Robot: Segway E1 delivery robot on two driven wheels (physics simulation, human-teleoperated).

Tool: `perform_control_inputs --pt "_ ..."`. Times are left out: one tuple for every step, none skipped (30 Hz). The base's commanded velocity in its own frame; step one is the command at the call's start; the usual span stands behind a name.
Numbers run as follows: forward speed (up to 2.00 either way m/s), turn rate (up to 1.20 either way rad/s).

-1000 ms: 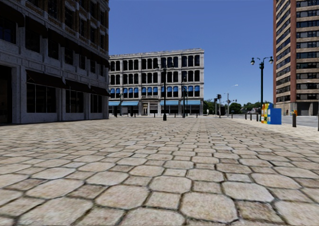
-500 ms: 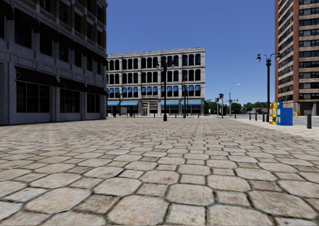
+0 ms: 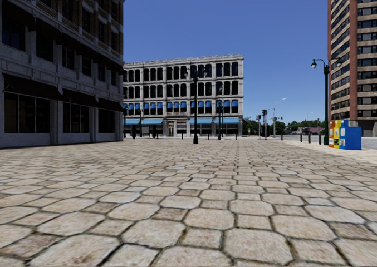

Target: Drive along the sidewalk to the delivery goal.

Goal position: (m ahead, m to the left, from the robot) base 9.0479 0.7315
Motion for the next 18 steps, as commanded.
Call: perform_control_inputs --pt "1.76 0.00" --pt "1.76 0.00" --pt "1.80 0.00" --pt "1.81 0.00" --pt "1.87 0.00" --pt "1.87 0.00" --pt "1.94 0.00" --pt "1.96 0.00" --pt "1.97 0.00" --pt "2.00 0.00" --pt "2.00 0.00" --pt "2.00 0.00" --pt "2.00 0.00" --pt "2.00 0.00" --pt "2.00 0.05" --pt "1.95 0.12" --pt "1.92 0.26" --pt "1.92 0.33"
